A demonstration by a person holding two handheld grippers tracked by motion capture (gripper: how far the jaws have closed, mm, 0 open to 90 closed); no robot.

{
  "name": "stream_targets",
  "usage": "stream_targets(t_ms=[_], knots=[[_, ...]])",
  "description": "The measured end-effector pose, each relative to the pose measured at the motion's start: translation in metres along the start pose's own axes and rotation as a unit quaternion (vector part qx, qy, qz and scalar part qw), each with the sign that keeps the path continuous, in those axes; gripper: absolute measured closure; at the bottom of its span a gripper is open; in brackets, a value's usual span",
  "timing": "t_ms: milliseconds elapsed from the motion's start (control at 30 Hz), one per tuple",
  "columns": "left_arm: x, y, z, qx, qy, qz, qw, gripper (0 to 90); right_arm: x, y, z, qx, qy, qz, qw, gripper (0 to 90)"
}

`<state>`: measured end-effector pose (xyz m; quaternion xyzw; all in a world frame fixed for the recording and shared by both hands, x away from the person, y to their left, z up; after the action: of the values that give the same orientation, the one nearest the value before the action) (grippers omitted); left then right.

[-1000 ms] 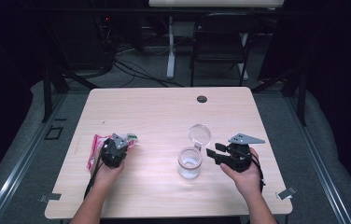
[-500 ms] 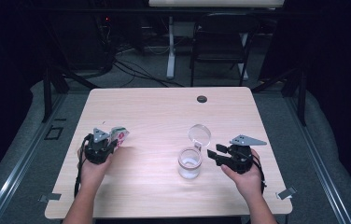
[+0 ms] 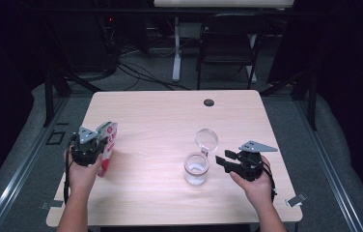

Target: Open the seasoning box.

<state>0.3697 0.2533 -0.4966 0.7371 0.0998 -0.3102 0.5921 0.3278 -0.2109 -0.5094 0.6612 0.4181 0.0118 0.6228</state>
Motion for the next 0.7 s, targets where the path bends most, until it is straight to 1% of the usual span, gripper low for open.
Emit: stream_targets(t_ms=[67, 100, 133, 167, 200, 233, 267, 300, 333, 367, 400, 433, 467, 500, 533, 567, 633, 700], knots=[[-0.002, 0.002, -0.004, 0.002, 0.006, 0.001, 1.0000, 90.0, -0.002, -0.001, 0.001, 0.000, -0.002, 0.000, 1.0000, 51.5], [-0.003, 0.003, -0.005, 0.000, 0.008, 0.004, 1.0000, 90.0, -0.004, -0.002, 0.001, 0.006, -0.002, 0.006, 1.0000, 51.5], [-0.005, 0.004, -0.006, -0.002, 0.011, 0.009, 0.9999, 90.0, -0.004, -0.002, 0.001, 0.006, -0.002, 0.006, 1.0000, 51.5], [-0.007, 0.007, -0.009, -0.008, 0.013, 0.019, 0.9997, 90.0, -0.006, -0.003, 0.001, 0.006, -0.006, 0.005, 1.0000, 51.4], [-0.007, 0.007, -0.009, -0.008, 0.013, 0.019, 0.9997, 90.0, -0.006, -0.003, 0.001, 0.006, -0.006, 0.005, 1.0000, 51.4], [-0.009, 0.010, -0.010, -0.008, 0.010, 0.019, 0.9997, 90.0, -0.007, -0.004, 0.001, 0.005, -0.007, 0.004, 1.0000, 51.5], [-0.011, 0.012, -0.010, -0.006, 0.012, 0.019, 0.9997, 90.0, -0.008, -0.005, 0.001, 0.007, -0.007, 0.006, 0.9999, 51.5], [-0.013, 0.015, -0.009, -0.002, 0.017, 0.023, 0.9996, 90.0, -0.011, -0.007, 0.002, 0.006, -0.012, 0.004, 0.9999, 51.5], [-0.013, 0.015, -0.009, -0.002, 0.017, 0.023, 0.9996, 90.0, -0.011, -0.007, 0.002, 0.006, -0.012, 0.004, 0.9999, 51.5], [-0.017, 0.021, -0.008, -0.003, 0.016, 0.030, 0.9994, 90.0, -0.014, -0.008, 0.002, 0.009, -0.014, 0.008, 0.9998, 51.5], [-0.017, 0.021, -0.008, -0.003, 0.016, 0.030, 0.9994, 90.0, -0.014, -0.008, 0.002, 0.009, -0.014, 0.008, 0.9998, 51.5], [-0.021, 0.025, -0.006, -0.006, 0.007, 0.041, 0.9991, 90.0, -0.017, -0.009, 0.003, 0.011, -0.018, 0.012, 0.9997, 51.5], [-0.021, 0.025, -0.006, -0.006, 0.007, 0.041, 0.9991, 90.0, -0.017, -0.009, 0.003, 0.011, -0.018, 0.012, 0.9997, 51.5], [-0.024, 0.030, -0.001, -0.003, -0.011, 0.052, 0.9986, 90.0, -0.020, -0.011, 0.005, 0.013, -0.021, 0.011, 0.9996, 51.4], [-0.024, 0.030, -0.001, -0.003, -0.011, 0.052, 0.9986, 90.0, -0.020, -0.011, 0.005, 0.013, -0.021, 0.011, 0.9996, 51.4], [-0.026, 0.033, 0.003, 0.004, -0.021, 0.057, 0.9982, 90.0, -0.021, -0.011, 0.005, 0.016, -0.021, 0.015, 0.9995, 51.5], [-0.027, 0.039, 0.012, 0.015, -0.039, 0.063, 0.9971, 90.0, -0.024, -0.013, 0.006, 0.017, -0.028, 0.012, 0.9994, 51.5], [-0.028, 0.044, 0.023, 0.024, -0.063, 0.069, 0.9953, 90.0, -0.026, -0.014, 0.007, 0.021, -0.028, 0.018, 0.9992, 51.4]])
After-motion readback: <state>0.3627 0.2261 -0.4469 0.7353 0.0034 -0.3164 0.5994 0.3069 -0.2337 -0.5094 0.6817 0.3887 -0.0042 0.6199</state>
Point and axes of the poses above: each handheld gripper's, and its own axes: x roughly forward along the jaws, y roughly out of its top, z roughly to its right, the point moved 2 cm from there along x, roughly forward along the jaws, and after that the axes turned 1 degree about x, right-handed, at the moved point
